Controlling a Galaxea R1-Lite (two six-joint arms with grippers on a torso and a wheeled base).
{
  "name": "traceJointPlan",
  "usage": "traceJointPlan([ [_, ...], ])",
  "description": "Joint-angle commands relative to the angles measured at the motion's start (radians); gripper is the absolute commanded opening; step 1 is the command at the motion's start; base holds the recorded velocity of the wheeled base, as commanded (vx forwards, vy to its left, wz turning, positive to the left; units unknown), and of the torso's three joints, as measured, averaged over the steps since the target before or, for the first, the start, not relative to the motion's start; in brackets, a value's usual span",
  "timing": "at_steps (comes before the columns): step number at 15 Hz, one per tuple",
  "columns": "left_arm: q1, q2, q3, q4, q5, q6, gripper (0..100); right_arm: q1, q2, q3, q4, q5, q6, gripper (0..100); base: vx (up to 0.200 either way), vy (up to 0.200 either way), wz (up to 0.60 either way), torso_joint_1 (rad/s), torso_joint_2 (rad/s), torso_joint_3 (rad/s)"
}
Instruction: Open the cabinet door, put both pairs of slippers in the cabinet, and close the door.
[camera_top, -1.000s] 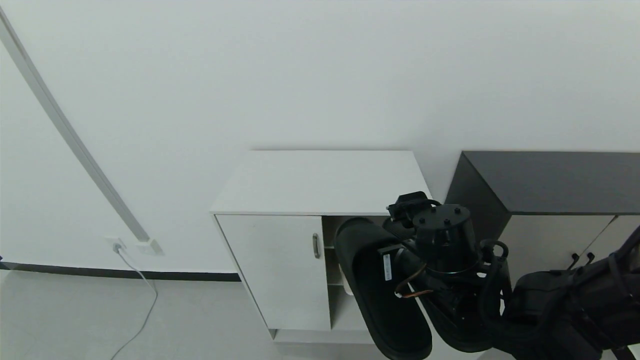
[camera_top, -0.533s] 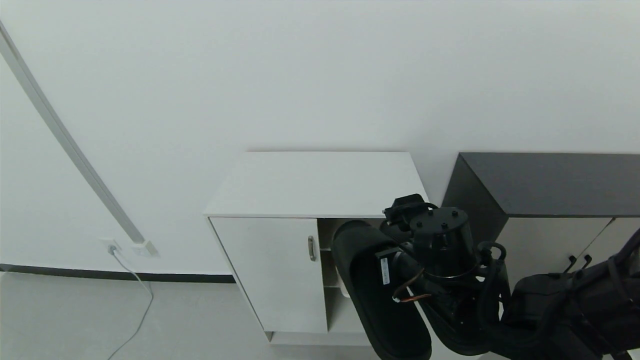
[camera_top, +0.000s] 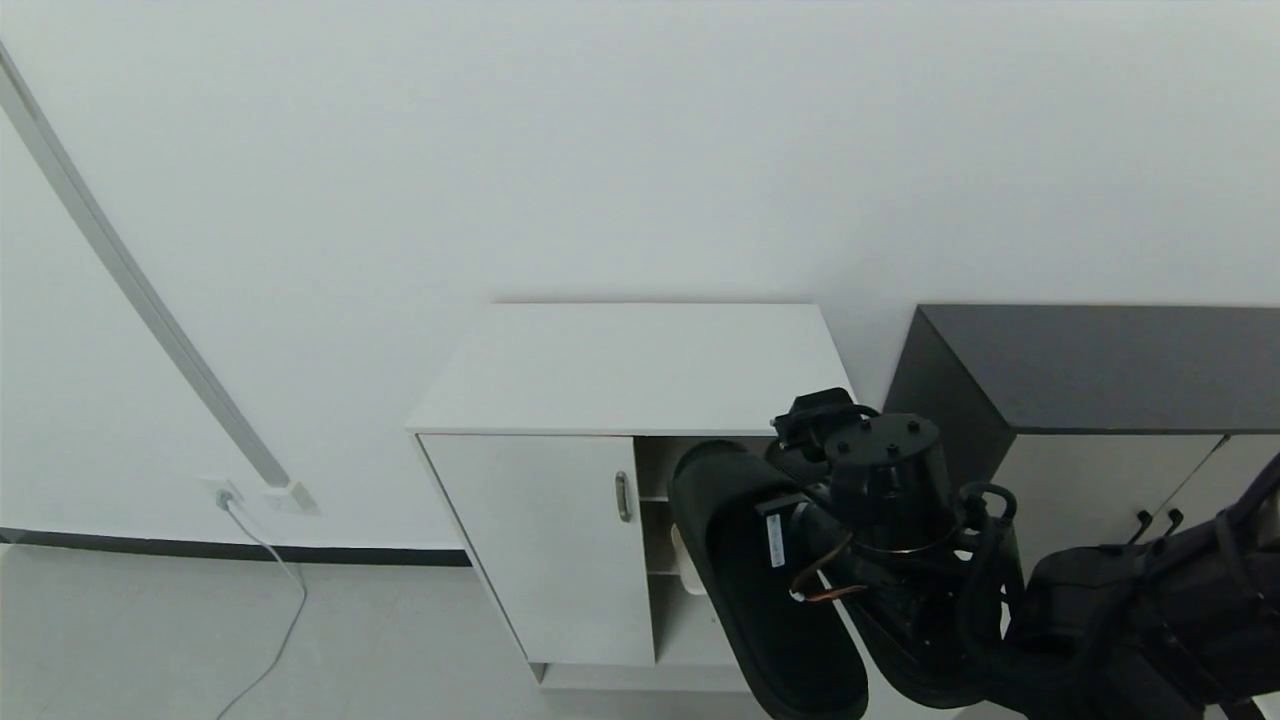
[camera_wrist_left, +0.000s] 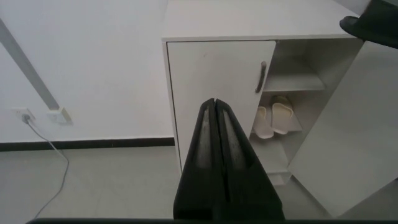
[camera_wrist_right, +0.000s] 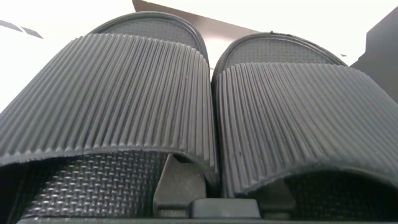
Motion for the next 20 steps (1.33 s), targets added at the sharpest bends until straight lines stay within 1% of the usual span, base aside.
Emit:
traceJointPlan([
  [1, 0.0, 0.001, 0.0, 0.0, 0.0, 0.0, 0, 0.0, 0.004, 0.001, 0.0, 0.0, -0.001, 0, 0.0, 0.0, 0.0, 0.0, 0.0, 0.0],
  [5, 0.0, 0.001, 0.0, 0.0, 0.0, 0.0, 0, 0.002, 0.004, 0.004, 0.0, 0.0, -0.001, 0, 0.0, 0.0, 0.0, -0.029, 0.06, 0.037],
  [16, 0.0, 0.001, 0.0, 0.0, -0.001, 0.0, 0, 0.005, 0.022, 0.008, 0.0, 0.0, -0.001, 0, 0.0, 0.0, 0.0, -0.154, 0.34, 0.185],
  [20, 0.0, 0.001, 0.0, 0.0, 0.0, -0.004, 0, 0.006, 0.027, 0.01, 0.001, 0.0, -0.001, 0, 0.0, 0.0, 0.0, -0.167, 0.39, 0.215],
])
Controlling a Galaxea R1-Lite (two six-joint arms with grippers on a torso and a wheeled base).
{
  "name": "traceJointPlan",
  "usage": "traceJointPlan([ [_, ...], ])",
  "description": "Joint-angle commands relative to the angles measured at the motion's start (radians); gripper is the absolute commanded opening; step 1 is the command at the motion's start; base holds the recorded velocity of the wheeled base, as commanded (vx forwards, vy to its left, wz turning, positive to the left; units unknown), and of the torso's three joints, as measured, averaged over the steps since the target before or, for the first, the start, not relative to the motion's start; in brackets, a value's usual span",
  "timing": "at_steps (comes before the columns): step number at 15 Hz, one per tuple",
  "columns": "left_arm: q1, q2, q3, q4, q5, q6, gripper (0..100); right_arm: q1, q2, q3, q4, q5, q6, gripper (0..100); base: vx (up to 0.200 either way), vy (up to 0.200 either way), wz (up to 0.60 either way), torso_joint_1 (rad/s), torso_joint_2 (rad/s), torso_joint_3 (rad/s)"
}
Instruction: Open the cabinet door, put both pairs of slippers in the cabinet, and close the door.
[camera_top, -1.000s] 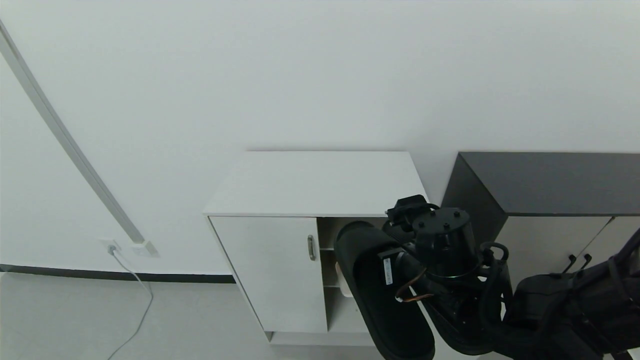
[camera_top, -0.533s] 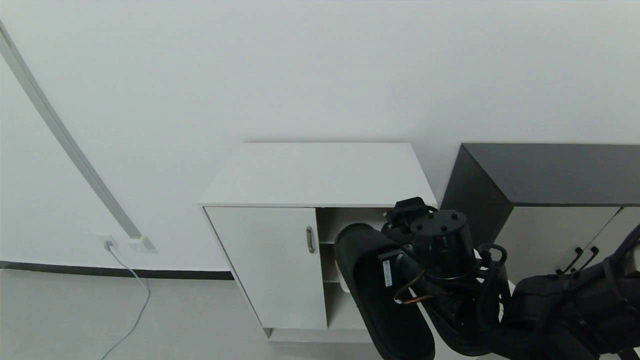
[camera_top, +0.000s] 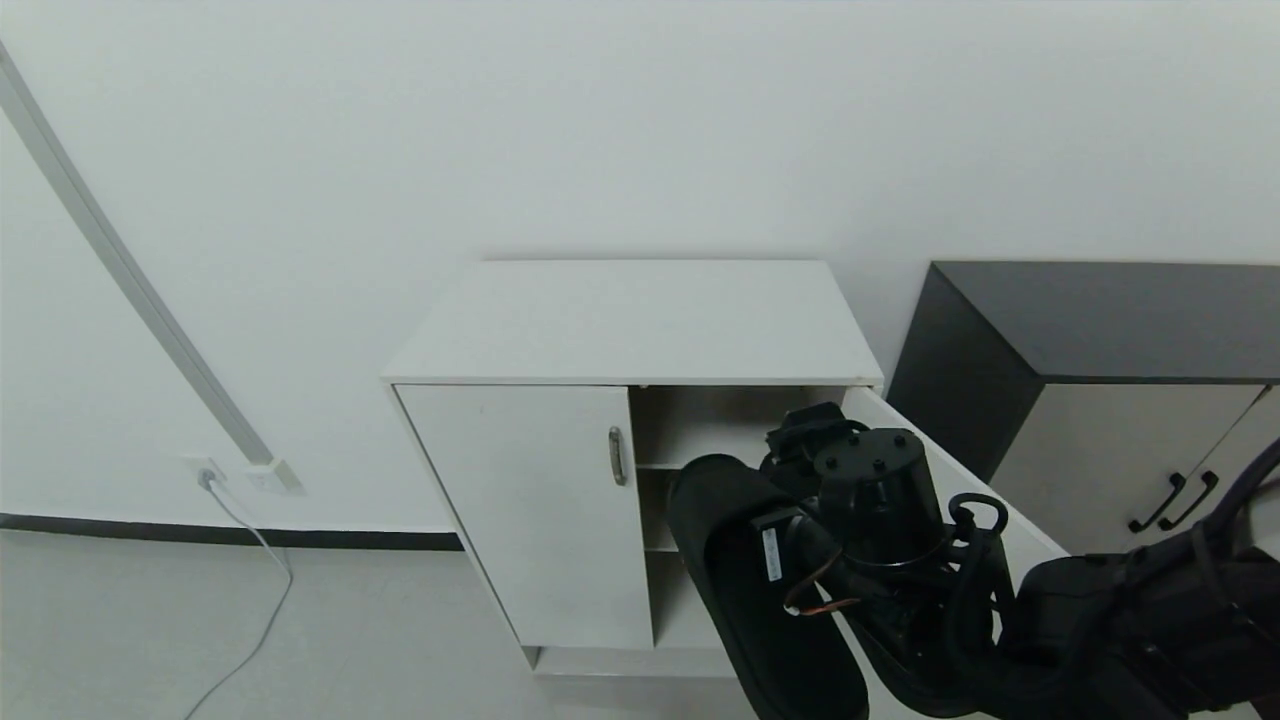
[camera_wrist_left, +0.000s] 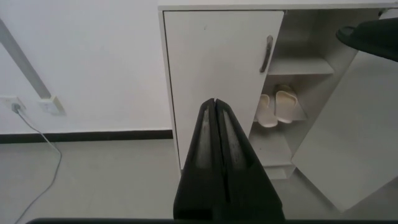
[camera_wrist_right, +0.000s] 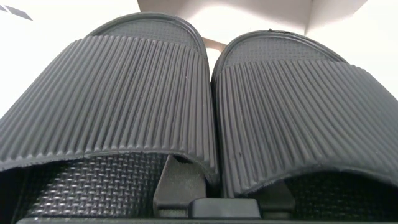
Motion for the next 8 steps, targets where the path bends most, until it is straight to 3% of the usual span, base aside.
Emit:
traceJointPlan([
  [1, 0.001, 0.001, 0.0, 0.0, 0.0, -0.001, 0, 0.001, 0.009, 0.0, -0.001, 0.0, 0.0, 0, 0.0, 0.0, 0.0, -0.203, 0.46, 0.246],
  [8, 0.001, 0.001, 0.0, 0.0, 0.0, 0.001, 0, 0.001, 0.02, 0.0, -0.001, 0.0, 0.0, 0, 0.0, 0.0, 0.0, -0.222, 0.54, 0.31],
])
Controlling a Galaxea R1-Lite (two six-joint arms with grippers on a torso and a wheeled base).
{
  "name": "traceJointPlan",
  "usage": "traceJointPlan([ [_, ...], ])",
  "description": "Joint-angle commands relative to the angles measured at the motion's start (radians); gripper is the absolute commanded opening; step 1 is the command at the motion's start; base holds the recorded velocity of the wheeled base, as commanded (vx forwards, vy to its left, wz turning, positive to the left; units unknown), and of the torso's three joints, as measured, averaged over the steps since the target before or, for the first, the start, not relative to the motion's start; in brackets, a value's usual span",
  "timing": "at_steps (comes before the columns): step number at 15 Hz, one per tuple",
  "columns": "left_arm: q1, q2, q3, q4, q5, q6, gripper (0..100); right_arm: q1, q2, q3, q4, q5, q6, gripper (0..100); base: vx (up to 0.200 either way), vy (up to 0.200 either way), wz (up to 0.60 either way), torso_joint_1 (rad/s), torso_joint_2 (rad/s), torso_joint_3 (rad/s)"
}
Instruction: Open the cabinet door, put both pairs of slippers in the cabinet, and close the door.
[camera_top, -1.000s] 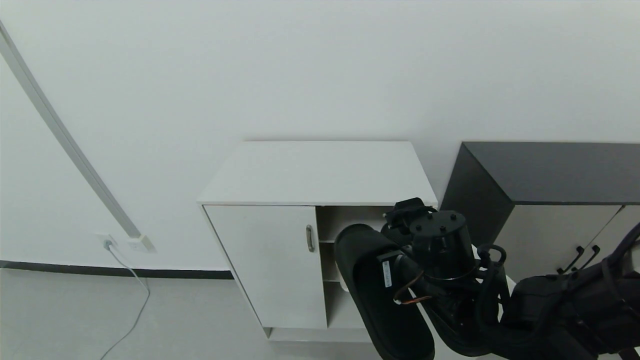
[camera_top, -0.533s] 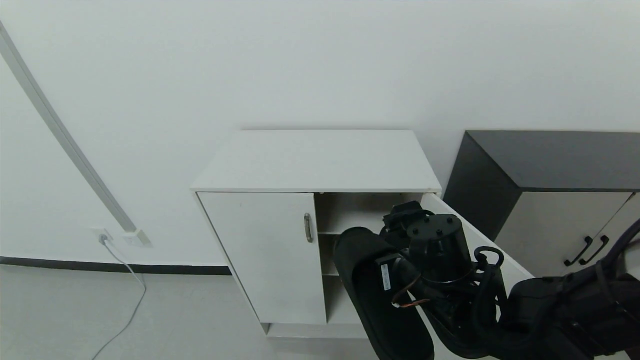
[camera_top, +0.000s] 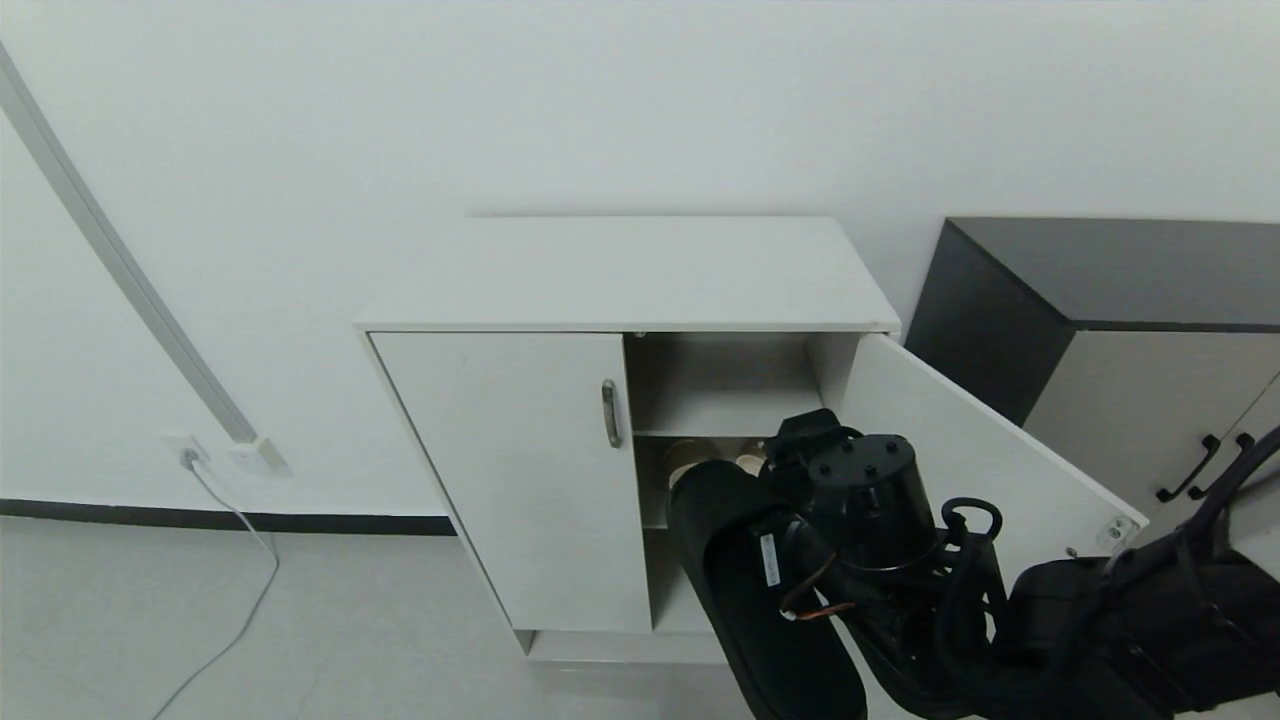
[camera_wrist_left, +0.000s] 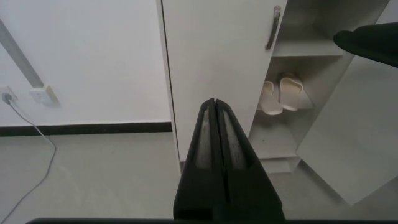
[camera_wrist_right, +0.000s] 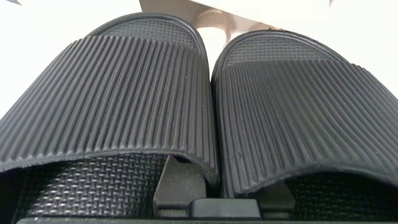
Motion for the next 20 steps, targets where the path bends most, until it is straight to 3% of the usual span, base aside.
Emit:
traceJointPlan([
  [1, 0.001, 0.001, 0.0, 0.0, 0.0, 0.0, 0, 0.002, 0.004, -0.001, 0.0, 0.0, 0.0, 0, 0.0, 0.0, 0.0, -0.207, 0.53, 0.32],
  [12, 0.001, 0.001, 0.0, 0.0, 0.0, 0.0, 0, 0.005, 0.005, 0.001, 0.0, 0.0, 0.002, 0, 0.0, 0.0, 0.0, -0.177, 0.5, 0.319],
  [20, 0.001, 0.001, 0.0, 0.0, 0.0, 0.0, 0, 0.003, 0.005, 0.001, 0.0, 0.0, 0.002, 0, 0.0, 0.0, 0.0, -0.094, 0.46, 0.352],
])
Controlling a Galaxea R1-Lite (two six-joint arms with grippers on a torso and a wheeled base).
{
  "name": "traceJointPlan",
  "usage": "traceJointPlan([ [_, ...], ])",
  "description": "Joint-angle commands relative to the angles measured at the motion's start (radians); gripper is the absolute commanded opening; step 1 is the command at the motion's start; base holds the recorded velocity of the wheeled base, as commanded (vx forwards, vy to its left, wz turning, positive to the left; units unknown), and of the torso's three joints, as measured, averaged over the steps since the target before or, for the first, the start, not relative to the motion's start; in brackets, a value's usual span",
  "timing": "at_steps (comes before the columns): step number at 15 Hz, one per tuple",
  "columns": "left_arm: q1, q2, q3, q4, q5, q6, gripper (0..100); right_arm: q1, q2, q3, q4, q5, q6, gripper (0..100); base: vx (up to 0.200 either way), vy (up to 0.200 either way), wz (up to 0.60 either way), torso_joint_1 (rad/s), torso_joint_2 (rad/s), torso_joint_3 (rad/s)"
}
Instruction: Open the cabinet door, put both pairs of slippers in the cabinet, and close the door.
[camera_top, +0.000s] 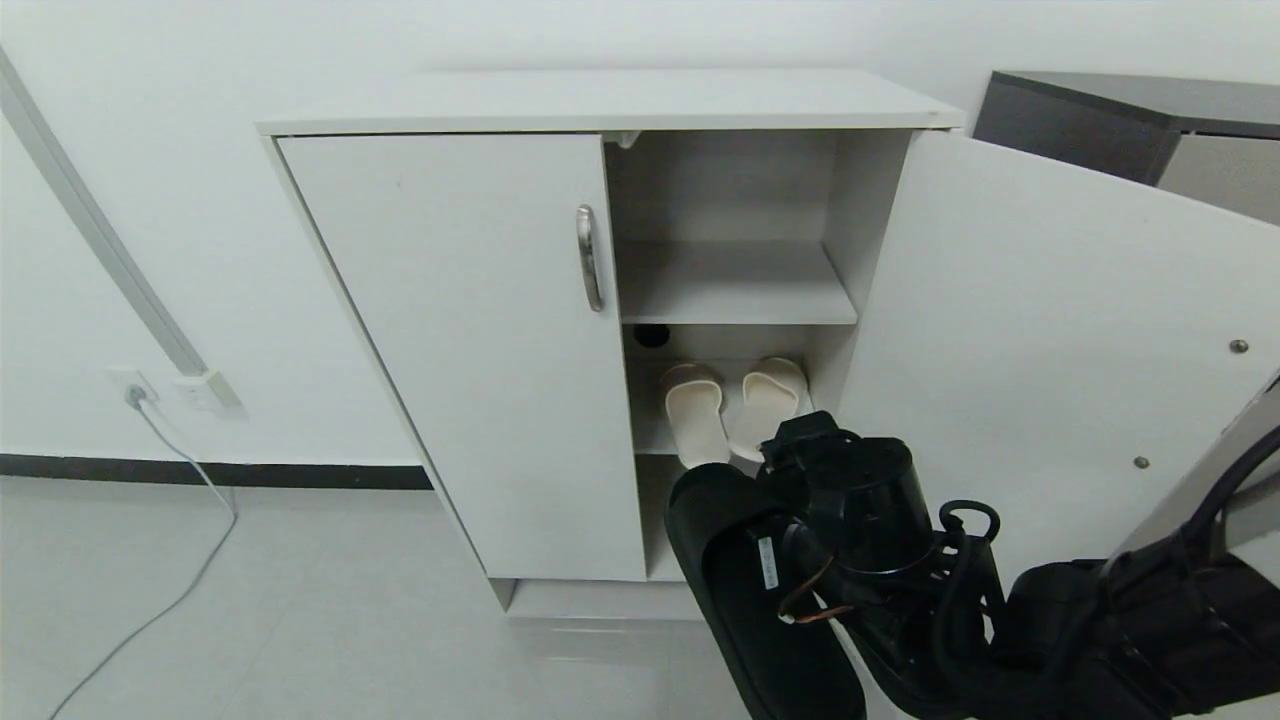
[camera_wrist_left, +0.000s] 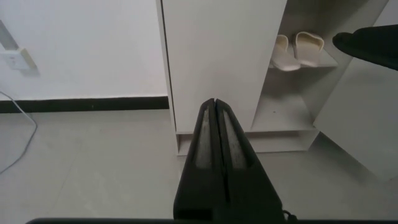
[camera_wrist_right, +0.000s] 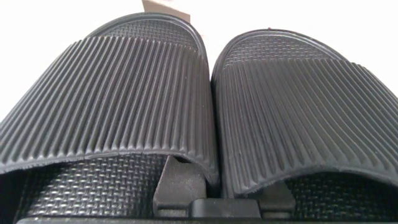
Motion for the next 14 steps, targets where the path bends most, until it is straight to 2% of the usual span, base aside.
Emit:
traceJointPlan([
  [1, 0.0, 0.001, 0.0, 0.0, 0.0, 0.0, 0, -0.001, 0.002, 0.0, 0.0, 0.0, 0.002, 0, 0.0, 0.0, 0.0, -0.036, 0.45, 0.393],
  [4, 0.0, 0.001, 0.0, 0.0, 0.0, 0.002, 0, -0.002, 0.009, -0.002, -0.005, 0.0, 0.002, 0, 0.0, 0.0, 0.0, -0.012, 0.29, 0.274],
  [11, 0.0, 0.001, 0.0, 0.0, 0.0, 0.002, 0, -0.01, 0.069, -0.034, -0.086, -0.008, -0.035, 0, 0.0, 0.0, 0.0, 0.001, 0.02, 0.02],
  [13, 0.0, 0.001, 0.0, 0.0, 0.0, 0.002, 0, 0.024, 0.072, -0.129, -0.058, -0.131, -0.026, 0, 0.0, 0.0, 0.0, 0.0, 0.0, 0.0],
  [14, 0.0, 0.001, 0.0, 0.0, 0.0, 0.002, 0, 0.033, 0.083, -0.203, 0.002, -0.189, -0.01, 0, 0.0, 0.0, 0.0, 0.0, 0.0, 0.0],
])
